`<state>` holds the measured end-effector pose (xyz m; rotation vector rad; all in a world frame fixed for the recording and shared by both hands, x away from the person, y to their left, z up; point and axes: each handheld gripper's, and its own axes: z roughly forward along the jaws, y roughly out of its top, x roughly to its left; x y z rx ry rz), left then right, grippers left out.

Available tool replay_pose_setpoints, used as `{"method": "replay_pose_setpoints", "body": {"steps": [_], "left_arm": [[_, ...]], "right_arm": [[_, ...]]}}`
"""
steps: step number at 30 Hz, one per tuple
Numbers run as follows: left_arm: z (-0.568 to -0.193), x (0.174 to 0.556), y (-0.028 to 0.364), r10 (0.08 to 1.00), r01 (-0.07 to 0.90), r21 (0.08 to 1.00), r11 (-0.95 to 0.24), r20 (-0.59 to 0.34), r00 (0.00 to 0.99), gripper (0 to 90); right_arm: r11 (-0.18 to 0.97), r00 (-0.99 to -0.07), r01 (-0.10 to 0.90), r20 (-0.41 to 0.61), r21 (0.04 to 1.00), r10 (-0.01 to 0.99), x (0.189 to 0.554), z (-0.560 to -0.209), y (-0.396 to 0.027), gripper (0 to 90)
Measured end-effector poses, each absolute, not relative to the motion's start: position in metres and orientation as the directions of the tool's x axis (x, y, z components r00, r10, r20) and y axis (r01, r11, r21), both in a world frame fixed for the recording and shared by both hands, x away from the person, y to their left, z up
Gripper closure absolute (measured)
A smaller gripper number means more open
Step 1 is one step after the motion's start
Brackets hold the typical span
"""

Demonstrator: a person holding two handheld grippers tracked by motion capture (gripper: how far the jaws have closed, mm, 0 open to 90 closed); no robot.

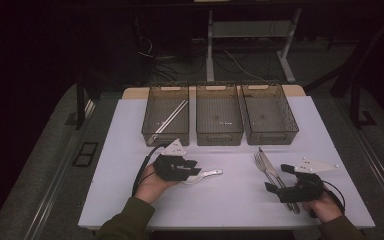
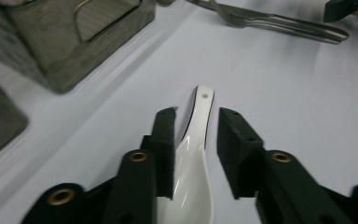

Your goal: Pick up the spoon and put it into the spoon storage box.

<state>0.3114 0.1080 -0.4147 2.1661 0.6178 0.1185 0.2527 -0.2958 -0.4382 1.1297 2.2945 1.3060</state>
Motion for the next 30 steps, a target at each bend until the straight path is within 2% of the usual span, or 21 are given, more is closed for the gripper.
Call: {"method": "replay_pose_setpoints", "body": {"steps": [6,9,30], "left_arm": [[-0.421,0.308,0.118,0.508,0.415,0.768,-0.488,-0.137,0.85,50.4],[-0.426,0.31,0.117,0.511,0.42,0.754,-0.505,-0.131,0.85,48.0],[-0.439,0.314,0.11,0.505,0.438,0.689,-0.578,-0.12,0.855,46.8]], "right_arm": [[0.289,-0.66,0.496,0.139,0.819,0.739,0.252,-0.438,-0.296,8.3],[0.291,-0.662,0.493,0.136,0.82,0.737,0.252,-0.438,-0.296,8.3],[0.291,-0.661,0.497,0.139,0.818,0.738,0.253,-0.438,-0.295,8.3]]}}
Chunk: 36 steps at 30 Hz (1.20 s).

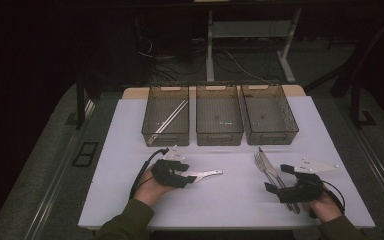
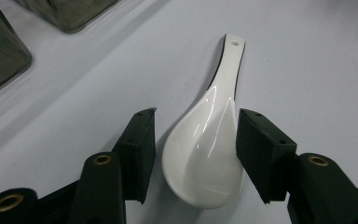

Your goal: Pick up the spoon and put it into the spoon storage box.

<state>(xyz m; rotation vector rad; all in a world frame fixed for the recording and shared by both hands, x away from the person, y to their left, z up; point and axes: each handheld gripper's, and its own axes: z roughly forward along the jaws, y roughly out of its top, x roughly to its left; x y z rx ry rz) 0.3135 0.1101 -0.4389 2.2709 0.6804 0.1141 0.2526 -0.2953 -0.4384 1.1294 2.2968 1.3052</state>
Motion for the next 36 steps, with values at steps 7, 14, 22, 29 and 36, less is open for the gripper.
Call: {"method": "replay_pose_setpoints", "body": {"steps": [7,14,22,29,36], "left_arm": [[-0.441,0.314,0.109,0.496,0.436,0.674,-0.596,-0.118,0.86,49.7],[-0.441,0.31,0.105,0.449,0.412,0.657,-0.631,-0.124,0.885,68.2],[-0.437,0.312,0.106,0.443,0.436,0.639,-0.634,-0.161,0.882,78.8],[-0.43,0.305,0.095,0.439,0.386,0.614,-0.689,-0.071,0.896,81.1],[-0.426,0.3,0.089,0.423,0.335,0.605,-0.722,0.003,0.906,81.3]], "right_arm": [[0.29,-0.66,0.497,0.139,0.818,0.738,0.253,-0.438,-0.295,8.3],[0.29,-0.66,0.496,0.138,0.818,0.738,0.253,-0.438,-0.296,8.3],[0.29,-0.659,0.497,0.138,0.818,0.739,0.253,-0.438,-0.295,8.3],[0.293,-0.66,0.497,0.137,0.817,0.738,0.253,-0.438,-0.295,8.3],[0.291,-0.661,0.495,0.138,0.819,0.737,0.253,-0.438,-0.296,8.3]]}}
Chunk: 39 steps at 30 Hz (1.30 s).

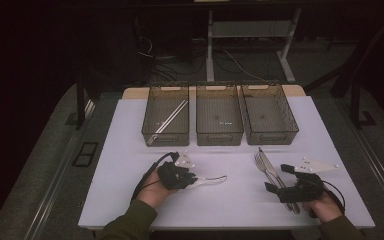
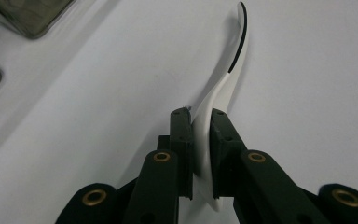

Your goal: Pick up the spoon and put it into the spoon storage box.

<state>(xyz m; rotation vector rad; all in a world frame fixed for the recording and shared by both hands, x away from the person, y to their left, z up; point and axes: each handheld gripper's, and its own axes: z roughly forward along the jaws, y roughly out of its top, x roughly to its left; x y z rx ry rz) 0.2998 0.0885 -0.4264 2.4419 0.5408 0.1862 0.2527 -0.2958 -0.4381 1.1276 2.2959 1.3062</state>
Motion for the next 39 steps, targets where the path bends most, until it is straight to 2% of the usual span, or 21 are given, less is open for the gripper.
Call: {"method": "replay_pose_setpoints", "body": {"steps": [6,20,39], "left_arm": [[-0.422,0.298,0.09,0.423,0.321,0.631,-0.706,0.012,0.906,81.2],[-0.406,0.295,0.092,0.369,0.22,0.678,-0.702,0.081,0.926,81.2],[-0.389,0.308,0.092,0.343,0.184,0.747,-0.639,0.062,0.937,81.1]], "right_arm": [[0.292,-0.662,0.495,0.138,0.819,0.736,0.252,-0.438,-0.296,8.3],[0.291,-0.662,0.494,0.137,0.819,0.737,0.253,-0.438,-0.295,8.3],[0.296,-0.661,0.495,0.132,0.817,0.739,0.253,-0.438,-0.295,8.3]]}}
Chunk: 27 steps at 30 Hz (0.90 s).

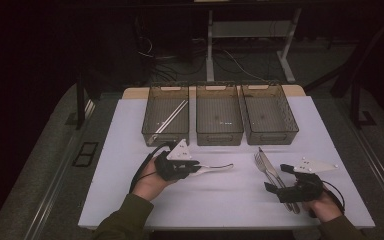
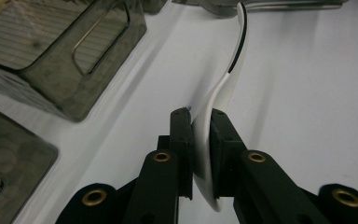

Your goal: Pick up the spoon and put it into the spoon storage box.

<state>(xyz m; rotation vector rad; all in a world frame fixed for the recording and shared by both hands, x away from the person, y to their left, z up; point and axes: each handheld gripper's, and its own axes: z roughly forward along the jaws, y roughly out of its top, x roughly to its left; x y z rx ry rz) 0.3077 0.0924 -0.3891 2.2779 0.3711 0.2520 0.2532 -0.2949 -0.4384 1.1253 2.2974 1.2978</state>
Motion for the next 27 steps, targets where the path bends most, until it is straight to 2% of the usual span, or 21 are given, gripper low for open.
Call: {"method": "replay_pose_setpoints", "body": {"steps": [14,27], "left_arm": [[-0.378,0.328,0.084,0.314,0.158,0.757,-0.634,0.065,0.947,81.2],[-0.349,0.353,0.069,0.292,0.113,0.759,-0.641,0.106,0.951,81.1]], "right_arm": [[0.289,-0.657,0.494,0.134,0.82,0.742,0.253,-0.438,-0.296,8.3],[0.288,-0.656,0.495,0.135,0.82,0.742,0.253,-0.438,-0.296,8.3]]}}
